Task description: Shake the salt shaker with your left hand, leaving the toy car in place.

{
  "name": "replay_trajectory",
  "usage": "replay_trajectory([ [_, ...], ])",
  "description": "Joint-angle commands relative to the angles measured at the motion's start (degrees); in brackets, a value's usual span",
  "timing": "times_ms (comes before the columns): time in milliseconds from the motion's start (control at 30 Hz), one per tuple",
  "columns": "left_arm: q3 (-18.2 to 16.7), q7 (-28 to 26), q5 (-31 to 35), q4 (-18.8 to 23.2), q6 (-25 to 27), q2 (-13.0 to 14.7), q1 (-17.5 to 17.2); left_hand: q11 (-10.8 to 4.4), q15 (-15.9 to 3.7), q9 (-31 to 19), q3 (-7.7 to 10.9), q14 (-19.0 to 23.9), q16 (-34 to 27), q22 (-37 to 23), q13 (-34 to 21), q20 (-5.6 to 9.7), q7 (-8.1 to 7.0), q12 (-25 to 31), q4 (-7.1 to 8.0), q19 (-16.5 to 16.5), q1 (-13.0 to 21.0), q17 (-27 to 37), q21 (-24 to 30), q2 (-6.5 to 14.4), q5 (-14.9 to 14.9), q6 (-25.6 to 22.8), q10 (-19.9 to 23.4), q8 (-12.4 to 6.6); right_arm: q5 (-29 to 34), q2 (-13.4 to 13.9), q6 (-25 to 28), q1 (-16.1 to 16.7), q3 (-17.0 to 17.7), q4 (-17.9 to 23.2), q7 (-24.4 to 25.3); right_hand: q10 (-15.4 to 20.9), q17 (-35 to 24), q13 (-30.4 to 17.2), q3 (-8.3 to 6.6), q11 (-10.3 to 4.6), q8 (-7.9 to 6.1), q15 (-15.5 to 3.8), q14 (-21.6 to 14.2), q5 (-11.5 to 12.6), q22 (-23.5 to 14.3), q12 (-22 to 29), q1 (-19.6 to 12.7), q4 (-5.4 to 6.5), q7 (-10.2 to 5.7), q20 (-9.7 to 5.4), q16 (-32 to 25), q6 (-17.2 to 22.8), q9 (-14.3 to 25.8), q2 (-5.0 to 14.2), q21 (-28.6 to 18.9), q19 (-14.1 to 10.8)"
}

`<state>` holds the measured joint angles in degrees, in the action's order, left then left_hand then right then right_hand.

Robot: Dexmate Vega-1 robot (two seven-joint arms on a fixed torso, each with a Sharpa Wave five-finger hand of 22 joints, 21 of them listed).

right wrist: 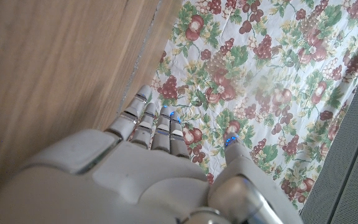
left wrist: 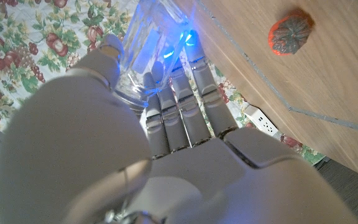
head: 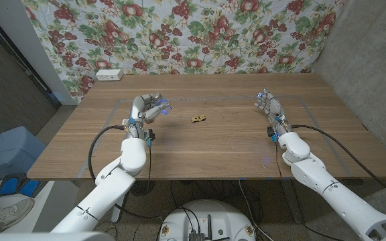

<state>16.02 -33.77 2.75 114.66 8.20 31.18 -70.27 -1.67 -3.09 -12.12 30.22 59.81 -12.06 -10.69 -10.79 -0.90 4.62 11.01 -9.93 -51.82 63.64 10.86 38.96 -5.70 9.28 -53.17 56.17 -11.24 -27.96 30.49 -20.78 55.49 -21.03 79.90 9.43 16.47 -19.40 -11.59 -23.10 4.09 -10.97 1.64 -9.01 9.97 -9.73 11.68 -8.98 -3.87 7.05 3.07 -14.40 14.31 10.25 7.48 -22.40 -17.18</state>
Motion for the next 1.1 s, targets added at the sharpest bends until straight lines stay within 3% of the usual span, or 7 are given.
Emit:
replay_trajectory([
  [33, 1.56, 5.14, -4.02, 2.87, 9.71, 5.05, 2.11, -3.65, -10.7, -0.11, 0.47, 6.88, -0.13, -2.43, -0.16, 12.03, -2.28, -0.03, -0.17, -7.58, 11.4, 0.03, 5.66, 11.65, 0.46, -4.98, 2.38, -0.23, 0.18, -0.2, 0.9, -0.54, -0.41, -0.01, 0.22, 0.28, -0.1, -0.12, -0.06, 0.08, 0.03, 0.23, -0.37, 0.09, -0.25, -0.03, -0.07, -0.08, -0.04, 0.0, 0.02, 0.39, 0.09, 0.95, 0.06, -0.81],
  [533, 2.23, 2.22, -5.18, 1.81, 5.52, 6.23, 2.01, -3.61, -10.68, -0.12, 0.54, 6.86, -0.08, -2.28, -0.16, 12.04, -2.36, -0.01, -0.15, -7.27, 11.4, 0.02, 6.11, 11.74, 0.51, -4.8, 2.41, -0.14, 0.34, -0.37, 0.49, -0.33, -0.42, 0.07, 0.55, 0.31, -0.05, -0.12, -0.08, 0.06, 0.03, 0.24, -0.38, 0.09, -0.26, -0.01, -0.06, -0.09, -0.05, -0.03, 0.02, 0.4, 0.09, 0.98, 0.41, -0.95],
  [833, 2.04, -1.7, -3.93, -0.72, -2.63, 4.7, 0.76, -3.61, -10.7, -0.13, 0.54, 6.77, -0.03, -2.16, -0.15, 11.99, -2.4, -0.1, -0.17, -7.15, 11.36, 0.0, 6.59, 11.67, 0.51, -5.05, 2.17, -0.22, 0.49, -0.25, 0.45, -0.22, -0.46, 0.1, 0.54, 0.24, -0.02, -0.12, -0.1, 0.09, 0.03, 0.13, -0.32, 0.09, -0.27, -0.04, -0.06, -0.09, -0.08, -0.03, 0.05, 0.39, 0.09, 0.99, 0.61, -1.0],
  [1100, 1.61, -6.61, -2.02, -4.7, -12.66, 1.17, -0.16, -3.61, -10.7, -0.11, 0.54, 6.69, 0.02, -2.09, -0.13, 11.97, -2.4, -0.18, -0.21, -7.03, 11.38, -0.01, 6.83, 11.56, 0.51, -4.96, 1.95, -0.16, 0.61, -0.17, 0.38, -0.06, -0.37, 0.32, 0.73, 0.25, 0.0, -0.12, -0.11, 0.02, 0.03, 0.19, -0.38, 0.1, -0.27, -0.04, -0.06, -0.09, -0.09, -0.02, 0.04, 0.39, 0.09, 1.0, 0.77, -1.07],
])
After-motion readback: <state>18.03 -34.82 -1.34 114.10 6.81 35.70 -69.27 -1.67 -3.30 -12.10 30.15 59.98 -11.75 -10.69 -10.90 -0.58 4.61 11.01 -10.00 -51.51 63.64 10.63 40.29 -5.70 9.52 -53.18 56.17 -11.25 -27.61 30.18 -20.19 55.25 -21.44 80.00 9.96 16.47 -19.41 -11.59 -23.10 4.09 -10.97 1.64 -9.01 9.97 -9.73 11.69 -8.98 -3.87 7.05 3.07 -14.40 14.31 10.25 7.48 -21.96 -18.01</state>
